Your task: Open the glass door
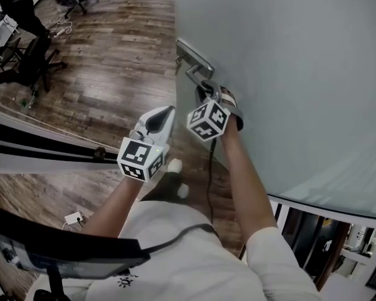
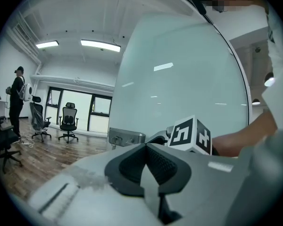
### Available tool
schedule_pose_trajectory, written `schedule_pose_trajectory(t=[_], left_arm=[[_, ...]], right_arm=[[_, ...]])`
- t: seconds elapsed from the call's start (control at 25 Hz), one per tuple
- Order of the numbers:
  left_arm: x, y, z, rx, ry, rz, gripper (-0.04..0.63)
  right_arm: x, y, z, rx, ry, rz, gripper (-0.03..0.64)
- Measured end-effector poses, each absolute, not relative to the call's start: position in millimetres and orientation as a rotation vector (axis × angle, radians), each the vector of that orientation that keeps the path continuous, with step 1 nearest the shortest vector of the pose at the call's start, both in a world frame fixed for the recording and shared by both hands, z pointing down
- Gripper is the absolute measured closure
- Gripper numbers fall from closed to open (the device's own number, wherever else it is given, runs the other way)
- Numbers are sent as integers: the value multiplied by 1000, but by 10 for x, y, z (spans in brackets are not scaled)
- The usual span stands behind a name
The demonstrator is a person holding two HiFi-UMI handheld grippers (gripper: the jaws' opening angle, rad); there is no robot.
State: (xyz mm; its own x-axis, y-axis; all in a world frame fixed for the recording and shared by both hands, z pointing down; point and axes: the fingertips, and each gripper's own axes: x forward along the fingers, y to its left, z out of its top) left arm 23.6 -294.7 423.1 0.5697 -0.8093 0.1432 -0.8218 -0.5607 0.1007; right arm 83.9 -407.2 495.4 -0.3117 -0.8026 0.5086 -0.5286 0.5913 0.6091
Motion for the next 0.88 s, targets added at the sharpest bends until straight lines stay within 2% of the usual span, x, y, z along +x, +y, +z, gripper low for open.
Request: schedule_pose_trajectory(t=[0.36,0.6,0.88], left_arm=[[503,-3515,4159,2691,-1293,69,595],[964,-4331,4178,2697,-1256,48,595],[1277,-4670,4139,2726,-1151,15,595]], right_arm=[[1166,-4542,4931,1150,-1955,-370,525],[1628,-5171,5007,1190,-1940,-315,525],[2045,-5502,4981,1263,-1885,-277,526]])
